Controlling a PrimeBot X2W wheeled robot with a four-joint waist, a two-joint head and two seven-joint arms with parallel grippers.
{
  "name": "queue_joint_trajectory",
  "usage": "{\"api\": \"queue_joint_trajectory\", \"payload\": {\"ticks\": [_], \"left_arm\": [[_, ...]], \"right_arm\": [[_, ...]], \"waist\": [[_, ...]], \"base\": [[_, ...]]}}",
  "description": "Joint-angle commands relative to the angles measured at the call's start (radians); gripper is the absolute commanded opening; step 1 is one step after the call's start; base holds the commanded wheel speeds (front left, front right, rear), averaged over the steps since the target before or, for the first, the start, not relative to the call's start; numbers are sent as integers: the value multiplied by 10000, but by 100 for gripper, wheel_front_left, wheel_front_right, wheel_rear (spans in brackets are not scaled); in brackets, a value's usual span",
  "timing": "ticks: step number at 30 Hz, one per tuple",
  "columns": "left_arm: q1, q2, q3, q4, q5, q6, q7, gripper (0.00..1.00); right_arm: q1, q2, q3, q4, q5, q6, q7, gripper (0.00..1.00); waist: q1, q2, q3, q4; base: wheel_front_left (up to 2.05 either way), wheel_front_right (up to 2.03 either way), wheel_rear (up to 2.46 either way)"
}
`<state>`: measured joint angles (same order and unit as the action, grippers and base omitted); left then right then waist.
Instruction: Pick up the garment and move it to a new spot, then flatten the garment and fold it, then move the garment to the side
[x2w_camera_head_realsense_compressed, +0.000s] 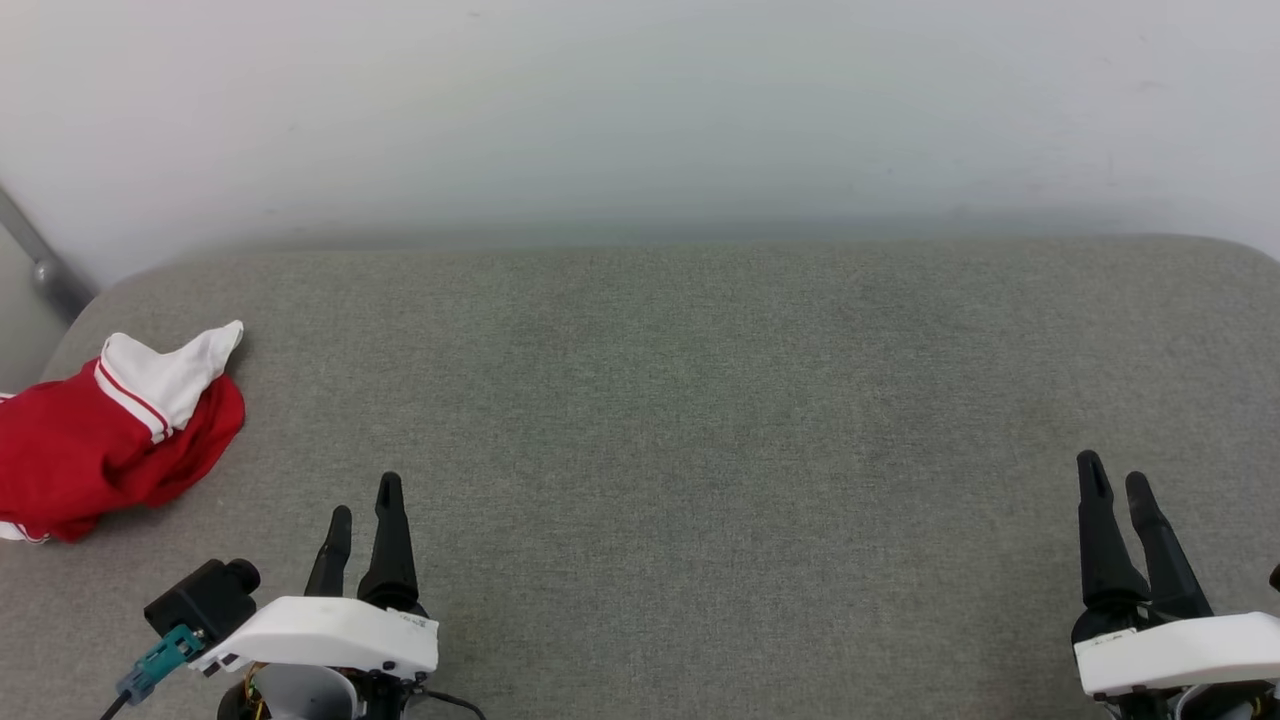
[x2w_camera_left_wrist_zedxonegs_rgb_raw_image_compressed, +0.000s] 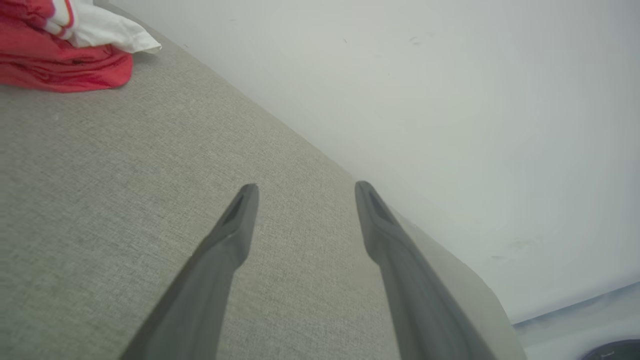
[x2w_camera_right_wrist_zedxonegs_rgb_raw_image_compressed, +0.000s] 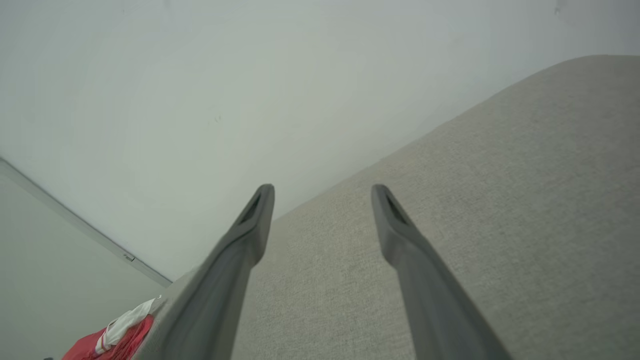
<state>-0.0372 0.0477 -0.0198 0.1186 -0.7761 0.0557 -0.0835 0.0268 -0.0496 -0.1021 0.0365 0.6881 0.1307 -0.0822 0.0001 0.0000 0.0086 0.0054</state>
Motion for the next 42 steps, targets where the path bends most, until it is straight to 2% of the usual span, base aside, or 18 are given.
{"api": "queue_joint_trajectory", "payload": {"ticks": [1,21,32,42], "left_arm": [[-5,23,-41,-198,447,86,-124,100],[150,35,-536,-447,2847,256,-696,100],[261,34,-713,-482,3732,119,-942,100],[456,32,-851,-396,4477,165,-1170,100]], "right_arm": [[62,-17,12,-235,-481,1,-129,100],[471,-15,-87,-547,-2514,1,-709,100],[646,-14,0,-747,-3366,0,-961,100],[836,-13,41,-1024,-4041,0,-1183,100]], "waist": [[-1,0,5,2],[-1,0,-1,29],[-1,0,-7,35],[-1,0,-16,13]], "base": [[0,0,0],[0,0,0],[0,0,0],[0,0,0]]}}
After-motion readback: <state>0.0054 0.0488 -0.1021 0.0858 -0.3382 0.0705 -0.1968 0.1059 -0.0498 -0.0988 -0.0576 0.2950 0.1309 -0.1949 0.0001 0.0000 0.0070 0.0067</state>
